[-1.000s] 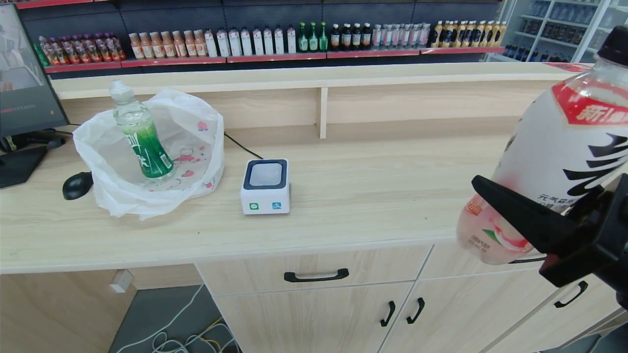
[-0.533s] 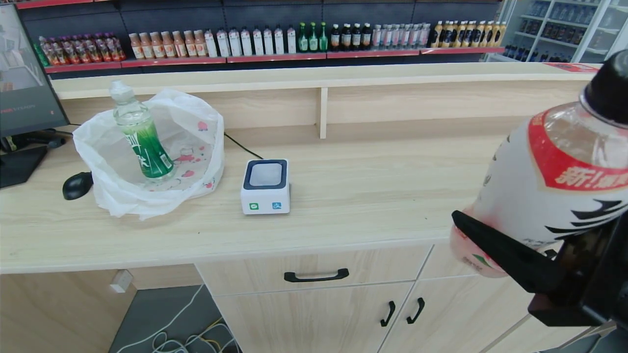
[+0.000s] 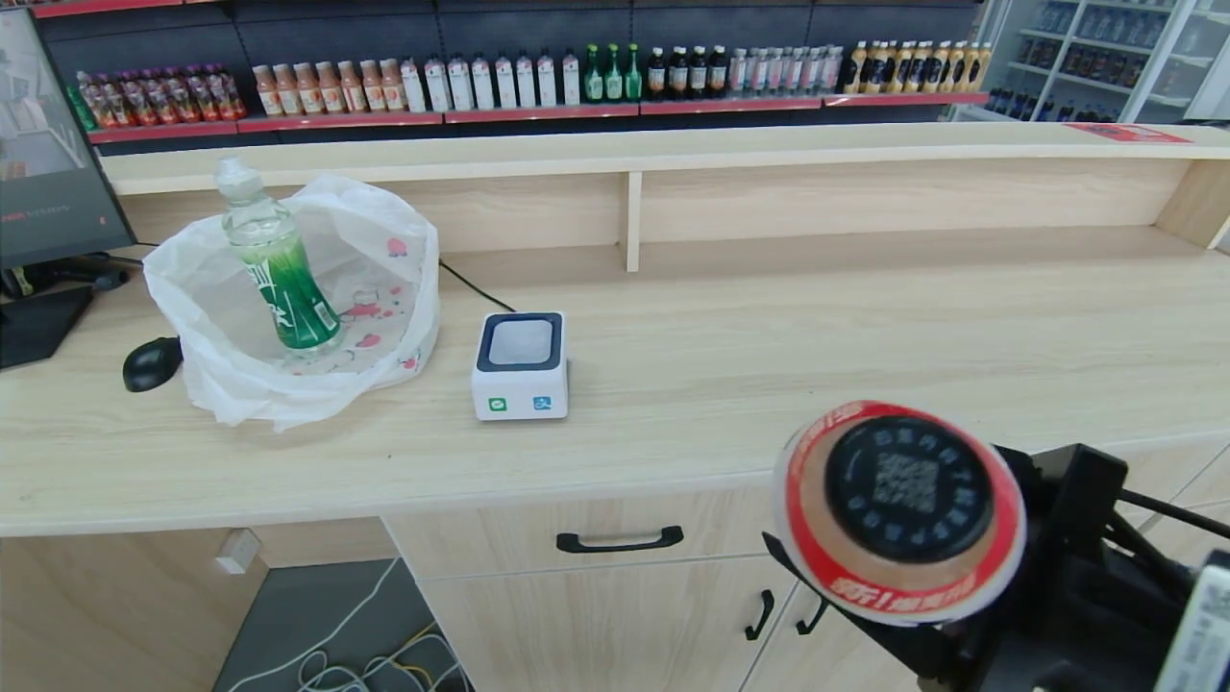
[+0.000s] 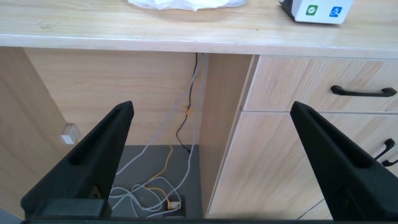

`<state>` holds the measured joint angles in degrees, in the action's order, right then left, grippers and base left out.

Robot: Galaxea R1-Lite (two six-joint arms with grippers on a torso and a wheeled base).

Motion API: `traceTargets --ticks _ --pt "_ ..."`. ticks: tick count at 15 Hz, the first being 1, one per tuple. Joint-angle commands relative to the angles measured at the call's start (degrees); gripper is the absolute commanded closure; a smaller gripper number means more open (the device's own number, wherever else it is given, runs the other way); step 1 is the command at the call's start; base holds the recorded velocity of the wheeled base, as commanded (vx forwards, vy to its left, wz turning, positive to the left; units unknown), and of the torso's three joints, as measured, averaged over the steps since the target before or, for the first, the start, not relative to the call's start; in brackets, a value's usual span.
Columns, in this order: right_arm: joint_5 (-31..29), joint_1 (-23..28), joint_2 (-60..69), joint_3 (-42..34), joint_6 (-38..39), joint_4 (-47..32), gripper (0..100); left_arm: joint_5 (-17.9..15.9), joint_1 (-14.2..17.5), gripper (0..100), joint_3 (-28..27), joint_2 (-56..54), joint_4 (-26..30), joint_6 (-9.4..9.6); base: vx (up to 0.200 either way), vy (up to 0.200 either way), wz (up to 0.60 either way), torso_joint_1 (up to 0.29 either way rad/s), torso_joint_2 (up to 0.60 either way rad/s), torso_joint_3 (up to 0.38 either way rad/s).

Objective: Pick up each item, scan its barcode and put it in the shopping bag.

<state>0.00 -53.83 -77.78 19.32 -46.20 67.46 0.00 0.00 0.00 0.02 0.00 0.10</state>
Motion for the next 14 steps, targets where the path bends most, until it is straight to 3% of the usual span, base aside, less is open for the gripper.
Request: traceTargets --ticks 1,6,8,11,14 --pt "0.0 -1.1 -3.4 0.0 -2.0 0.4 100 0.0 -0.1 0 0.0 0.0 0.0 -0.01 0.0 0.0 0.0 0.0 0.0 0.0" --pt "0.0 -4.8 -4.9 -1.0 -8.8 3.0 100 0.0 0.0 0 0.0 0.0 0.0 -0.01 0.0 0.0 0.0 0.0 0.0 0.0" --pt "0.0 -5.9 -5.5 -3.6 -12.7 7.2 100 0.0 0.0 0 0.0 0.0 0.0 -0.01 0.0 0.0 0.0 0.0 0.0 0.0" --pt "0.0 -6.0 -9.4 -7.2 -21.8 22.2 100 0.0 0.0 0 0.0 0.0 0.0 -0.01 0.0 0.0 0.0 0.0 0.0 0.0" --pt "0.1 -6.0 -10.6 -6.4 -28.0 22.5 100 0.0 0.0 0 0.0 0.0 0.0 -0.01 0.0 0.0 0.0 0.0 0.0 0.0"
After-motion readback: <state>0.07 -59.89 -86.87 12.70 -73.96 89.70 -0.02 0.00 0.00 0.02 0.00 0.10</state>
